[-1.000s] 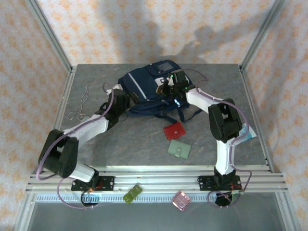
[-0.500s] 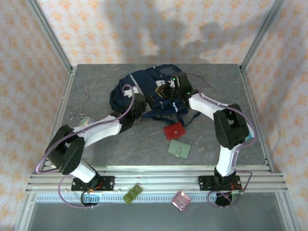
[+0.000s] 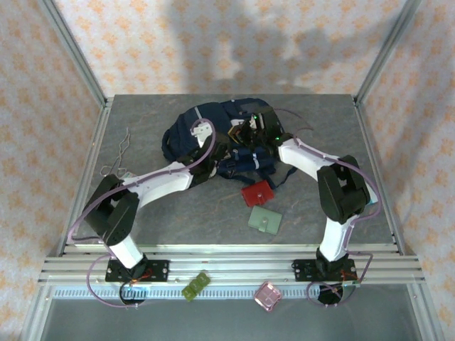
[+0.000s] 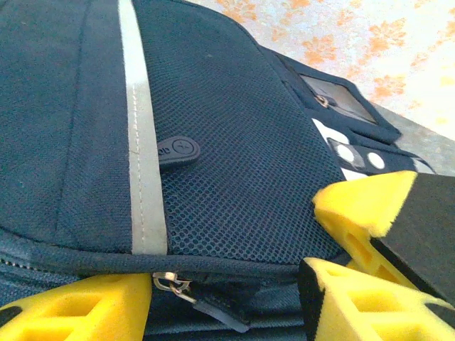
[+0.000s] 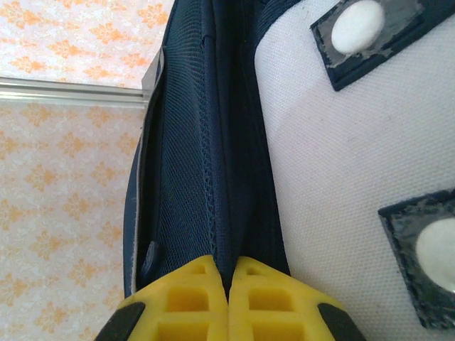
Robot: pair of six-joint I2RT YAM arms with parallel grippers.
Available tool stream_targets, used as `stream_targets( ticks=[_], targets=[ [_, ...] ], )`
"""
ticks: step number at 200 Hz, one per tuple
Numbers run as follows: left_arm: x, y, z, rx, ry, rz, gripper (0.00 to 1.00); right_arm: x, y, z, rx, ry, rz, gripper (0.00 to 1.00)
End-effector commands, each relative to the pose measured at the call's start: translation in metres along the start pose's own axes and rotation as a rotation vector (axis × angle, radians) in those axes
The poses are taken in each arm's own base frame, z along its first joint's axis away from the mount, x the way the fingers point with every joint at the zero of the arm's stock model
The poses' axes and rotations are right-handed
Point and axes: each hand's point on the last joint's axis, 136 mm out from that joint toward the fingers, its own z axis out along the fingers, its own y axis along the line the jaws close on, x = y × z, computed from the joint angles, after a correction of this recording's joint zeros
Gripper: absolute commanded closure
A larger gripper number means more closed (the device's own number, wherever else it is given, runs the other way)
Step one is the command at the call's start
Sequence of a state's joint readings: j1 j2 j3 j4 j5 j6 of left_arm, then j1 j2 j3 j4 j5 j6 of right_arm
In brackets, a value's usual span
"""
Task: Pack the student bag
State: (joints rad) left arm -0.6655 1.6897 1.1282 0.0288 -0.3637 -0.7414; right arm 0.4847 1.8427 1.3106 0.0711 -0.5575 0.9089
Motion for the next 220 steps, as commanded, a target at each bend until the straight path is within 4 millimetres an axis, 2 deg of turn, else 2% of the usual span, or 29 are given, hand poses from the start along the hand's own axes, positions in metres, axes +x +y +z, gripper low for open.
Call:
stream_targets(
  ticks=[1, 26, 40, 56, 75, 94, 121, 139, 188, 198, 209, 220],
  targets=[
    [0.003, 0.013, 0.01, -0.096, -0.011, 0.077, 0.48, 0.002, 0.1, -0.035, -0.276, -0.012, -0.128, 1.0],
    [0.004, 0.016, 0.009, -0.088, -0.02, 0.087, 0.67, 0.0, 0.102, -0.036, -0.27, -0.017, -0.142, 1.0],
    [0.003, 0.015, 0.007, -0.07, -0.023, 0.085, 0.84, -0.001, 0.102, -0.035, -0.271, -0.014, -0.142, 1.0],
    [0.002, 0.017, 0.006, -0.065, -0.014, 0.084, 0.93, 0.0, 0.102, -0.033, -0.268, -0.01, -0.141, 1.0],
    [0.002, 0.02, 0.004, -0.06, -0.003, 0.09, 0.97, -0.001, 0.103, -0.033, -0.269, -0.006, -0.143, 1.0],
    [0.001, 0.03, 0.003, -0.081, 0.01, 0.09, 0.95, -0.001, 0.103, -0.033, -0.268, 0.0, -0.144, 1.0],
    [0.006, 0.033, 0.01, -0.071, 0.057, 0.101, 0.66, 0.001, 0.105, -0.031, -0.278, 0.019, -0.132, 1.0],
    [0.007, 0.03, 0.015, -0.077, 0.063, 0.108, 0.59, 0.002, 0.108, -0.03, -0.29, 0.029, -0.127, 1.0],
    [0.009, 0.033, 0.031, -0.191, 0.007, 0.162, 0.6, 0.006, 0.114, -0.031, -0.308, 0.046, -0.125, 1.0],
    [0.01, 0.034, 0.033, -0.193, 0.0, 0.161, 0.67, 0.007, 0.114, -0.031, -0.308, 0.05, -0.126, 1.0],
    [0.01, 0.033, 0.033, -0.178, -0.012, 0.167, 0.8, 0.007, 0.113, -0.032, -0.305, 0.052, -0.129, 1.0],
    [0.009, 0.033, 0.033, -0.17, -0.016, 0.168, 0.87, 0.008, 0.112, -0.032, -0.302, 0.053, -0.132, 1.0]
  ],
)
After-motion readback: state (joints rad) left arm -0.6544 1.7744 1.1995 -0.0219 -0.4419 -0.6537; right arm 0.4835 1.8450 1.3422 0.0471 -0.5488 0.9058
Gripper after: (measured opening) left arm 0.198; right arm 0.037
